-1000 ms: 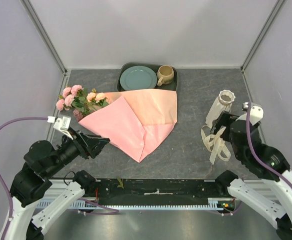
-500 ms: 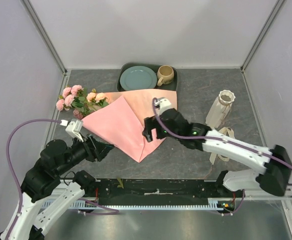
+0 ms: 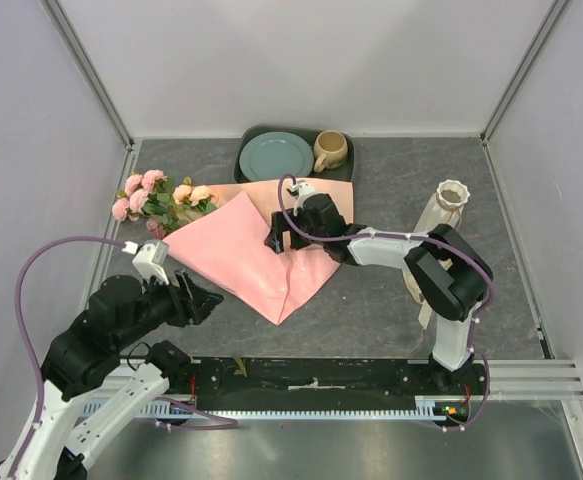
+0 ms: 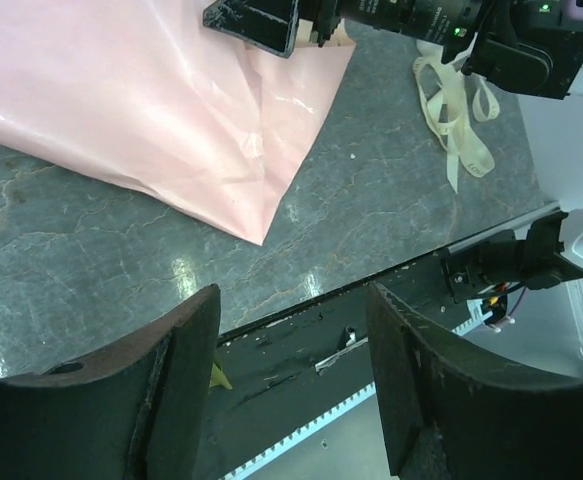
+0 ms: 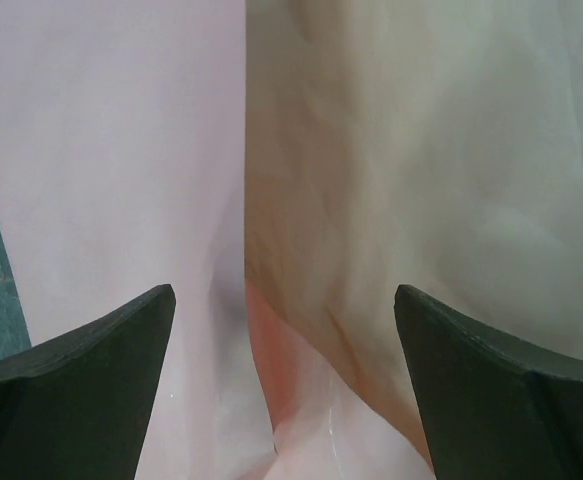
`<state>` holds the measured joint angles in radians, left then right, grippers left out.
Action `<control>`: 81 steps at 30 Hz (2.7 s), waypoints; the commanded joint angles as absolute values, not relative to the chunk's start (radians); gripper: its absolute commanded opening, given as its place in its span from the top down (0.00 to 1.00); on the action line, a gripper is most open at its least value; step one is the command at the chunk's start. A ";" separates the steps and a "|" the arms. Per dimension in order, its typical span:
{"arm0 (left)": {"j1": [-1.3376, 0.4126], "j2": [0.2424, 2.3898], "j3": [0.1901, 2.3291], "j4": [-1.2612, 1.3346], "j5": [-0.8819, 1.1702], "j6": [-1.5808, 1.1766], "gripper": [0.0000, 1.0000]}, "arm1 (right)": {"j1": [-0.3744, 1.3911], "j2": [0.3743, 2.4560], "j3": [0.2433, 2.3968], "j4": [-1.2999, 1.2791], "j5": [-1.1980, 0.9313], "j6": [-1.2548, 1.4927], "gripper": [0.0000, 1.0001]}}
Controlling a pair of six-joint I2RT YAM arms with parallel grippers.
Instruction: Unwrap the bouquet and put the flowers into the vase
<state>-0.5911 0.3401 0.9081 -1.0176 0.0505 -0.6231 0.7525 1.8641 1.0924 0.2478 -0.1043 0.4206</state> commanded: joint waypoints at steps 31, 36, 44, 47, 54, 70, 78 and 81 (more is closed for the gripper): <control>-0.592 0.564 1.339 -1.052 -0.080 -0.621 0.34 | 1.268 1.908 1.149 0.733 -0.537 0.764 0.02; -0.592 0.580 1.289 -1.042 -0.077 -0.650 0.35 | 1.247 1.812 1.088 0.773 -0.534 0.795 0.02; -0.592 0.600 1.100 -0.945 -0.005 -0.747 0.37 | 1.216 1.678 1.005 0.395 -0.140 0.632 0.05; -0.591 0.626 1.007 -0.902 -0.012 -0.793 0.38 | 1.218 1.634 0.956 0.319 0.006 0.658 0.07; -0.589 0.707 0.769 -0.717 -0.011 -0.871 0.34 | 1.109 1.461 0.821 0.176 0.310 0.707 0.03; -0.482 0.871 0.506 -0.528 0.035 -1.150 0.21 | 1.022 1.226 0.583 0.273 0.250 0.680 0.02; -0.477 0.825 0.405 -0.448 0.082 -1.172 0.21 | 1.022 1.193 0.560 0.270 0.264 0.675 0.02; -0.477 0.818 0.362 -0.338 0.165 -1.176 0.23 | 1.022 1.200 0.561 0.268 0.258 0.676 0.02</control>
<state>-0.4824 0.8330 0.4034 -0.4984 0.0555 -1.1225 1.0210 1.2072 0.5659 0.2382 0.2447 0.6846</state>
